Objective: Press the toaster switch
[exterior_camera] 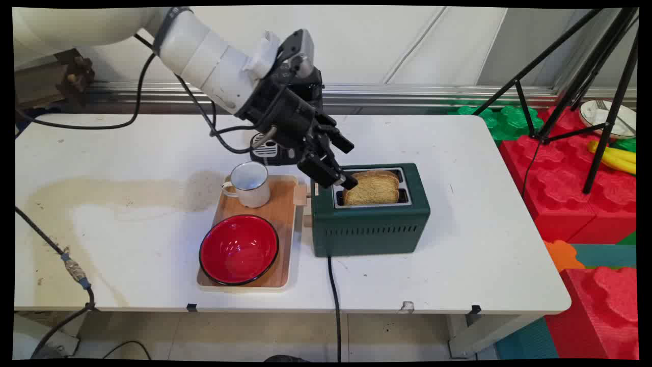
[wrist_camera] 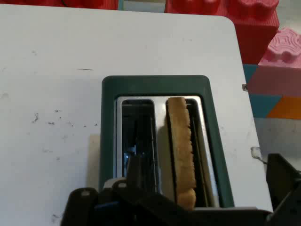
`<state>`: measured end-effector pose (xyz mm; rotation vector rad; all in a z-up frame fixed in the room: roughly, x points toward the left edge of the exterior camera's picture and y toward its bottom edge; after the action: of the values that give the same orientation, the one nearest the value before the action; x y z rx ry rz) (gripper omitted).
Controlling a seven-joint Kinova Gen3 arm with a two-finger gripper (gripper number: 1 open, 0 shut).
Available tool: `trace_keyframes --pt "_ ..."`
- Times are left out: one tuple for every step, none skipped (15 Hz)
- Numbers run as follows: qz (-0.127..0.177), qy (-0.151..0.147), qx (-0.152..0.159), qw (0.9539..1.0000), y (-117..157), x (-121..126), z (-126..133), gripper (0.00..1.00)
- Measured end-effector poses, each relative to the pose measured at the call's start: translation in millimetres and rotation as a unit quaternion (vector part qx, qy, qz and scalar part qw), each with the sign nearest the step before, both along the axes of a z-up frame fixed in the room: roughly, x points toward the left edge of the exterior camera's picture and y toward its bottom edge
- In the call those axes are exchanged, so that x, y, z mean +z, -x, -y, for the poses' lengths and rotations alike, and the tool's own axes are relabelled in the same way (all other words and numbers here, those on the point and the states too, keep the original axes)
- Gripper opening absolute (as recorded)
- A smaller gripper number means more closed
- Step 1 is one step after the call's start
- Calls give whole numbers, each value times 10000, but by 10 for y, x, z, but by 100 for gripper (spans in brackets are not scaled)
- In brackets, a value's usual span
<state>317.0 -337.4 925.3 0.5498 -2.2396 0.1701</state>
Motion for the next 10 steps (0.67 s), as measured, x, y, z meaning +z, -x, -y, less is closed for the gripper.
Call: trace_keyframes --pt "-19 2 10 10000 -32 12 -21 100" --pt "-53 10 22 10000 -72 29 -50 100" --pt "-95 21 40 9999 -117 49 -80 100" --pt "-140 33 57 9999 -161 67 -108 100" --pt "-194 47 76 9998 -214 89 -142 100" --pt "-252 60 98 9996 -270 113 -179 100" --pt "-305 74 117 9994 -318 134 -210 100" --pt "-344 85 130 9993 -353 149 -232 100" --pt "-398 103 150 9990 -403 170 -262 100" --pt "-432 113 168 9989 -436 183 -282 100"
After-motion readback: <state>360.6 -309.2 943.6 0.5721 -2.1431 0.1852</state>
